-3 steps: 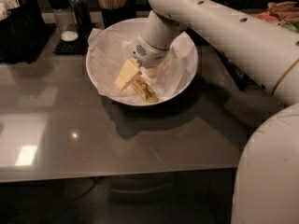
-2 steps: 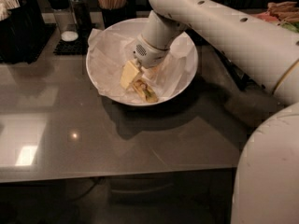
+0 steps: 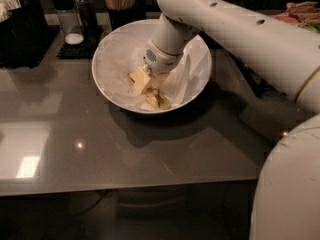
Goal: Pick banana from white bowl
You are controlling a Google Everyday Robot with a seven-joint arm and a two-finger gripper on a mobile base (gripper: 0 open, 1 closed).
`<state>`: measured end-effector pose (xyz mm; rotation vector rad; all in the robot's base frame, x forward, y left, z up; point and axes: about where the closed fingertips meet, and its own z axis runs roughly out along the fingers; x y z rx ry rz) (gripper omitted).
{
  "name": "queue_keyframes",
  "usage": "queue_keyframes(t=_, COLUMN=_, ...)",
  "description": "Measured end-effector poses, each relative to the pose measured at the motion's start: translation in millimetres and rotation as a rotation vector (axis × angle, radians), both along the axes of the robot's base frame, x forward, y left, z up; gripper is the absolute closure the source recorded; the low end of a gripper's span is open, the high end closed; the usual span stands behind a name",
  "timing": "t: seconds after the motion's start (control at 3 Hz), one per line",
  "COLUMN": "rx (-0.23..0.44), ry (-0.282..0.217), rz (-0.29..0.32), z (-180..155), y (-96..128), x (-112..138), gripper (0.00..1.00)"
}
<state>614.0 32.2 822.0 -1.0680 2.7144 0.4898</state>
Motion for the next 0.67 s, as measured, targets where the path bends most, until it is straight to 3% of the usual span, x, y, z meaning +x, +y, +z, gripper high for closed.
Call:
queue_keyframes(t=0.33, rx=-0.01, ry=-0.006, rz=-0.012, z=2, y=-1, x=0, gripper=1.0)
queue_keyframes(t=0.67, rx=-0.061, ry=-0.089, rz=-0.074, z=27, y=-12, x=2, gripper=1.0)
